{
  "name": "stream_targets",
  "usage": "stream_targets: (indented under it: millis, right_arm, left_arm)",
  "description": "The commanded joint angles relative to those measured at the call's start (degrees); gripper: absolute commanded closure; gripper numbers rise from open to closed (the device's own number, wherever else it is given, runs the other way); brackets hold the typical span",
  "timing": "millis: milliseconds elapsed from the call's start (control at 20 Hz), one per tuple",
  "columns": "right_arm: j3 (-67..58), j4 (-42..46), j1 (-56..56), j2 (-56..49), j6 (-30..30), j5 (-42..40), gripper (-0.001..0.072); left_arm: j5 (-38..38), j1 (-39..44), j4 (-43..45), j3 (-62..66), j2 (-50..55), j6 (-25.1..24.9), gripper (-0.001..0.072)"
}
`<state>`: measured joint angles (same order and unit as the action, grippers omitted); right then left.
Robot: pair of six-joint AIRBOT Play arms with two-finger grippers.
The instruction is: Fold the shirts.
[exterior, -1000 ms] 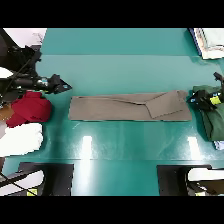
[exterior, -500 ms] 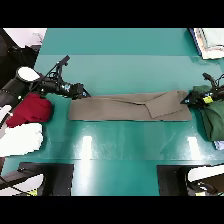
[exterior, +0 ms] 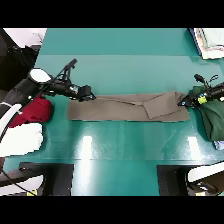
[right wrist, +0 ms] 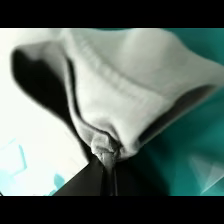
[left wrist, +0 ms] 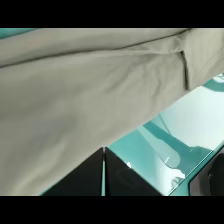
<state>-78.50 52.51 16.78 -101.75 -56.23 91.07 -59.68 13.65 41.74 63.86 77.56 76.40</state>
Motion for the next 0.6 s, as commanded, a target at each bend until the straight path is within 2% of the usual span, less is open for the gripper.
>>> stream_targets:
  millis: [0, 350, 550]
  right_arm:
    - [-0.1, -1.1, -1.3, 3.4, -2.1, 1.9, 0.0693]
    - [-0.1, -15.9, -9.0, 18.6, -11.5, -1.6, 0.0694]
    - [-6.2, -18.0, -17.1, 21.8, -14.7, -2.4, 0.0695]
  left_arm:
    - [1.1, 4.9, 0.0, 5.7, 6.4, 0.3, 0.0686]
    - [1.0, 16.5, -0.1, 27.7, 28.5, 1.7, 0.0686]
    - [1.0, 19.5, -0.2, 32.8, 35.3, 3.2, 0.0687]
